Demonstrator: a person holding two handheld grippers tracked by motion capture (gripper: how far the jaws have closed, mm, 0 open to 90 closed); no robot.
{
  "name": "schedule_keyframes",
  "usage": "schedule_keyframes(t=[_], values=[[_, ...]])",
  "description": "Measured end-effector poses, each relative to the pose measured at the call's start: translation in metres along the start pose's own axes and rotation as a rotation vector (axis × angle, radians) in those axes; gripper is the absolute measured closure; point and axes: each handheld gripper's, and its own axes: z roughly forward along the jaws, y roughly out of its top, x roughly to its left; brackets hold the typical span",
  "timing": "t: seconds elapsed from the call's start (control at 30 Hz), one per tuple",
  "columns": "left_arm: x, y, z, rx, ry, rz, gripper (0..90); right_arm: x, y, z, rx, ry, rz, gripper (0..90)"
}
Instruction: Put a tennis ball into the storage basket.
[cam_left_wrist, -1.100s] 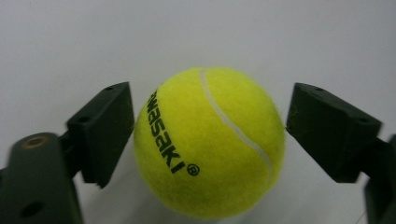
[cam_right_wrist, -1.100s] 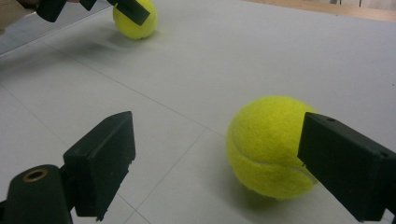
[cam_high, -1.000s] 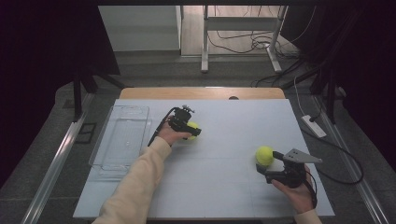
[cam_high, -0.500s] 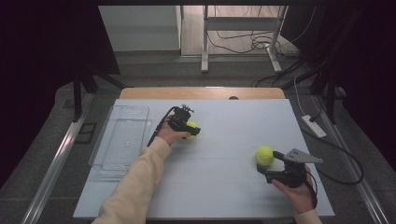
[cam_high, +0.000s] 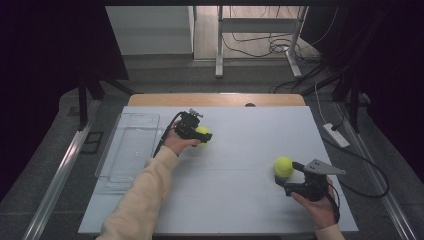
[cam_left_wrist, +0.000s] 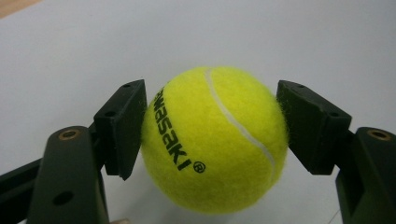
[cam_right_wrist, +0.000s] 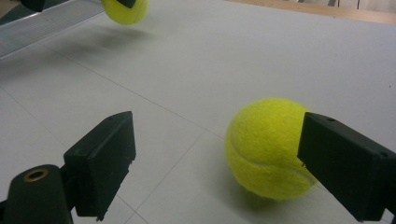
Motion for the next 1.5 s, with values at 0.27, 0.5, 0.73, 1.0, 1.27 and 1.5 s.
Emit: schedule_keyframes(t=[0.27, 0.5, 0.73, 1.0, 1.27, 1.5], values=[[0.0, -0.002, -0.012, -0.036, 0.011, 0.005, 28.7, 0.0, 0.0, 0.0, 0.0, 0.0, -0.002, 11.3], [0.0, -0.004, -0.021, -0.071, 0.008, -0.001, 28.7, 0.0, 0.0, 0.0, 0.0, -0.004, -0.002, 11.3], [0.001, -0.005, -0.028, -0.094, 0.009, -0.009, 28.7, 0.0, 0.001, -0.001, -0.002, -0.004, -0.002, 11.3], [-0.001, -0.006, -0.038, -0.129, 0.01, -0.007, 28.7, 0.0, 0.001, 0.0, -0.001, -0.005, -0.005, 11.3], [-0.005, -0.006, -0.047, -0.159, 0.016, -0.004, 28.7, 0.001, 0.001, -0.001, -0.004, -0.003, 0.0, 11.3], [-0.008, -0.006, -0.051, -0.175, 0.015, 0.007, 28.7, 0.001, 0.001, -0.001, -0.004, -0.004, 0.0, 11.3]])
